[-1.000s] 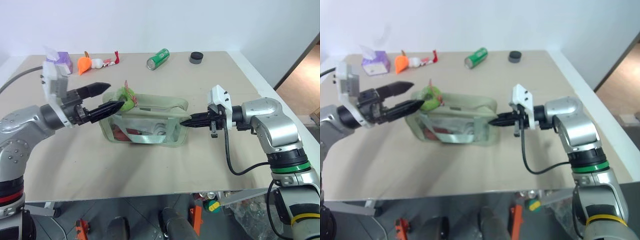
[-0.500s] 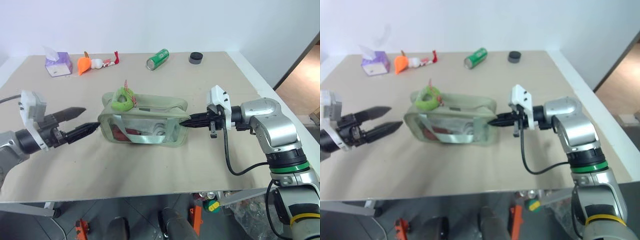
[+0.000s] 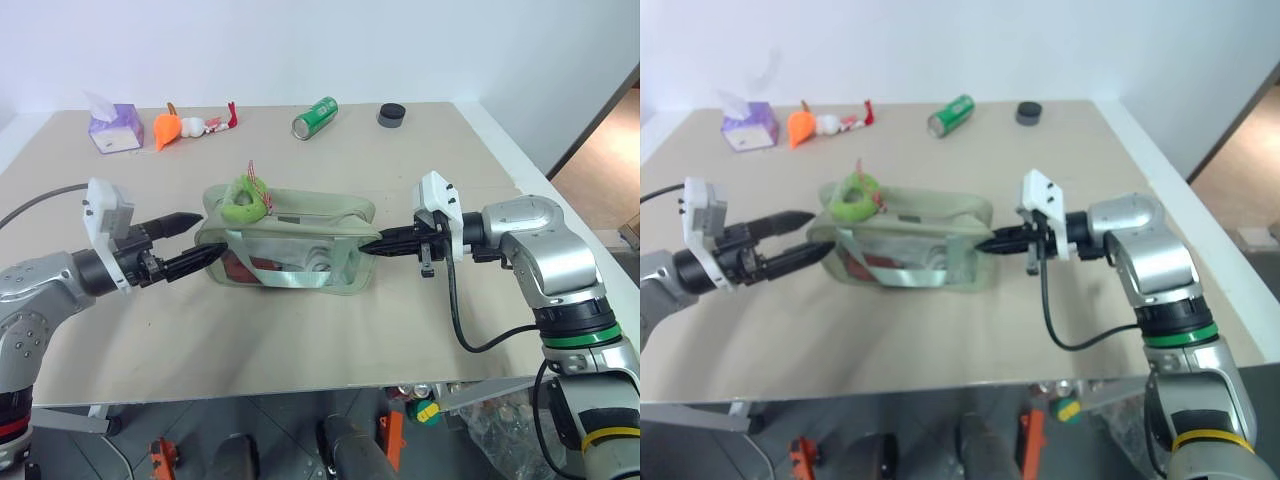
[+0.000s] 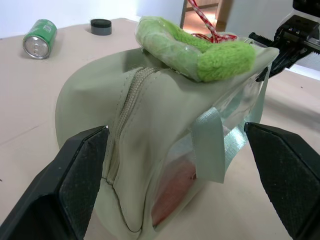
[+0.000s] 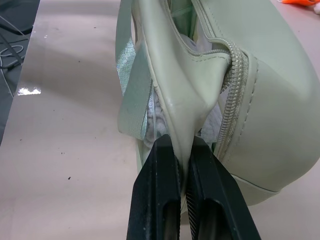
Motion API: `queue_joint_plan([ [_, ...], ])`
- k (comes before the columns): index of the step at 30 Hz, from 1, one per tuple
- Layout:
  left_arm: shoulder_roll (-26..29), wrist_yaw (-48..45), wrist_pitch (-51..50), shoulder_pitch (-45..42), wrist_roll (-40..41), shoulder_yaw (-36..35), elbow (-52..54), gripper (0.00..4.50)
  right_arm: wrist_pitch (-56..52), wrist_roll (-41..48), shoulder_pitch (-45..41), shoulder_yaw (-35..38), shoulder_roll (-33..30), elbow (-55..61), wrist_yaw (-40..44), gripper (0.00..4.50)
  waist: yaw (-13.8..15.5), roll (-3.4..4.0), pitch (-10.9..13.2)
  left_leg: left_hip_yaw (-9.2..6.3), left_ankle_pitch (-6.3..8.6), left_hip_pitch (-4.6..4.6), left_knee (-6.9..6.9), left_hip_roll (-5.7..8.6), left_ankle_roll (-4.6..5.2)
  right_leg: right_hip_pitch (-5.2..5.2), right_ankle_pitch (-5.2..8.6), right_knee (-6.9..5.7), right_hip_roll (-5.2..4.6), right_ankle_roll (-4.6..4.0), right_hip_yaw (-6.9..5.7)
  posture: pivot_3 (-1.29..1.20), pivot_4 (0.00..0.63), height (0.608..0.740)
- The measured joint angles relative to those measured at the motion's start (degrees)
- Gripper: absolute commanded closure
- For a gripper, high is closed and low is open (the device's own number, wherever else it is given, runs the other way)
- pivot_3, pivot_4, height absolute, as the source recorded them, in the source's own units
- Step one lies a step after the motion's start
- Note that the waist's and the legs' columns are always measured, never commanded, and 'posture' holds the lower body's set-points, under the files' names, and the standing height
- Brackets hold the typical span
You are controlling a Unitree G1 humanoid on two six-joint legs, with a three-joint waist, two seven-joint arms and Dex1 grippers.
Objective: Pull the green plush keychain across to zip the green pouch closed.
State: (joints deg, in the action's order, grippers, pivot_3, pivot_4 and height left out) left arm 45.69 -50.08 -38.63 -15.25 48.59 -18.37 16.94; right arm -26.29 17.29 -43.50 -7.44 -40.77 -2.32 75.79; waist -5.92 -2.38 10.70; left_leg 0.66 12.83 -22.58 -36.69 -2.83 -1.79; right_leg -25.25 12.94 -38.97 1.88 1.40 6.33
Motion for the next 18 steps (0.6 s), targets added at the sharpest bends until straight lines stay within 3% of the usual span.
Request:
queue_joint_plan([
  [9,0.07,-0.09,-0.5,-0.51,2.14,-0.9,0.64,4.32,-0.35,0.4,0.3,0.08,-0.17,0.23,-0.77,4.5,0.02,0.0,0.0,0.0,0.0,-0.01,-0.01,0.01,0.0,0.01,0.0,0.0,-0.02,0.01,0.0,0.0,0.15,0.74],
  [10,0.09,-0.04,-0.57,-0.52,2.25,-1.16,0.78,4.49,-0.35,0.4,0.3,0.08,-0.17,0.23,-0.81,4.5,0.02,0.0,0.0,0.0,0.0,-0.01,-0.01,0.01,0.0,0.01,0.01,0.0,-0.02,0.01,0.0,0.0,0.15,0.74],
  [18,0.35,0.39,-1.72,-0.48,3.01,-1.83,1.76,4.49,-0.27,0.4,0.29,0.08,-0.15,0.18,-0.94,4.5,0.02,0.0,0.0,-0.01,0.0,-0.01,-0.01,0.01,0.0,0.01,0.01,0.0,-0.01,0.01,-0.01,0.0,0.15,0.74],
])
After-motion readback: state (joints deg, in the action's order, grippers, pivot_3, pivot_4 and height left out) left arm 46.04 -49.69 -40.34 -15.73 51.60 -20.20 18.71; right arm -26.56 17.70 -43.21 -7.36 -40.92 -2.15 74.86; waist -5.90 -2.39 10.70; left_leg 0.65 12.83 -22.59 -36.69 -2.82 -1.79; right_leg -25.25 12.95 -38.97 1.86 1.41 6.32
